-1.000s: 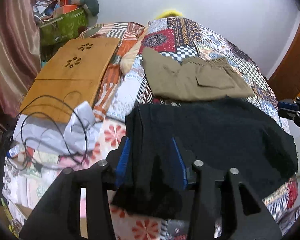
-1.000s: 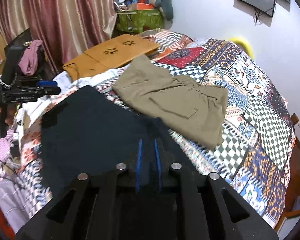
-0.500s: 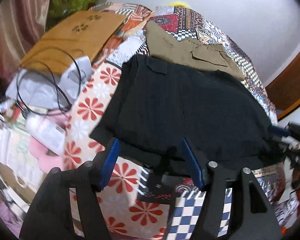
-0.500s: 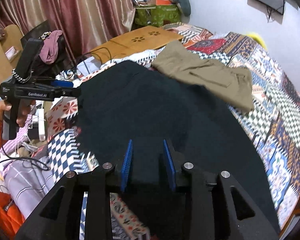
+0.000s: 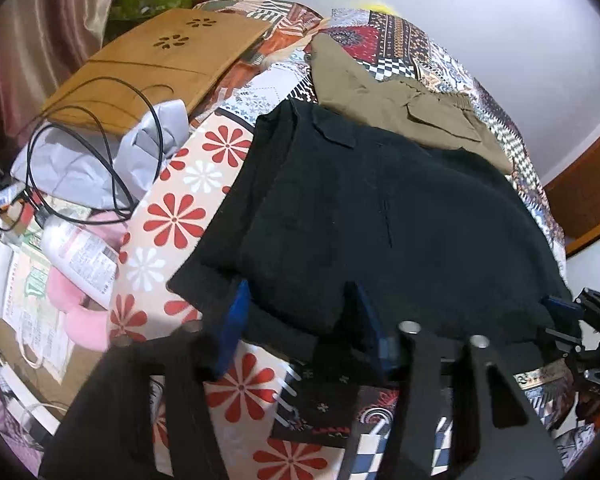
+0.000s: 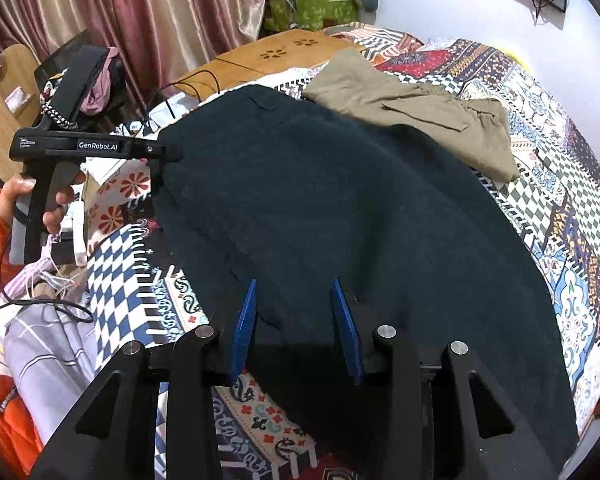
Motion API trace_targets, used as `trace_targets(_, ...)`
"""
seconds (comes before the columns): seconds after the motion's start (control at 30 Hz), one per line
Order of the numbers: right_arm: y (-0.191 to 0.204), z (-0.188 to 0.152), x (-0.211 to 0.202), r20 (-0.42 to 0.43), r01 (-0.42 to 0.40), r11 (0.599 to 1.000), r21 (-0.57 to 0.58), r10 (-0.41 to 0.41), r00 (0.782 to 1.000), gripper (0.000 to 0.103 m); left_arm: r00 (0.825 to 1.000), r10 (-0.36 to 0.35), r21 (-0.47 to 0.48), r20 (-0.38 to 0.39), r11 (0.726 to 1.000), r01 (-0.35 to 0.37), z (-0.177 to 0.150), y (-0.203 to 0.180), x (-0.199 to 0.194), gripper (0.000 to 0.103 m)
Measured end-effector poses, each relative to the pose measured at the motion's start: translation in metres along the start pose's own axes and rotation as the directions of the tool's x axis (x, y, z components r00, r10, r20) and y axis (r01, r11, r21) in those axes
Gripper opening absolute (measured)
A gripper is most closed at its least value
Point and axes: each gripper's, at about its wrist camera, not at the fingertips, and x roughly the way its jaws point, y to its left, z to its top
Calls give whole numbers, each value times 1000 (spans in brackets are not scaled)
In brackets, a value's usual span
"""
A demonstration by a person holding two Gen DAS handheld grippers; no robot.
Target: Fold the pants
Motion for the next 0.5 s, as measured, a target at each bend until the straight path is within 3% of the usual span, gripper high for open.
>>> trace_targets(0.1, 1, 0, 3, -3, -13, 1000, 0, 13, 1000, 35, 1000, -13, -4, 16, 1000, 13, 1, 3, -2, 38)
trace_targets(0.13, 1, 0, 4, -5, -17, 1000, -1, 17, 1000, 35, 1000, -5, -6, 21, 1000, 5, 2, 3, -3, 25)
trace_targets(0.17, 1, 1, 4, -4, -19, 1000, -2, 19, 1000, 35, 1000, 14, -1, 24, 1000, -14, 3, 4, -3, 23)
trace_targets(0.5, 8, 6, 6, 4, -38, 999, -19, 38, 999, 35, 998, 7, 10, 65, 1000, -8, 7, 2, -10, 18)
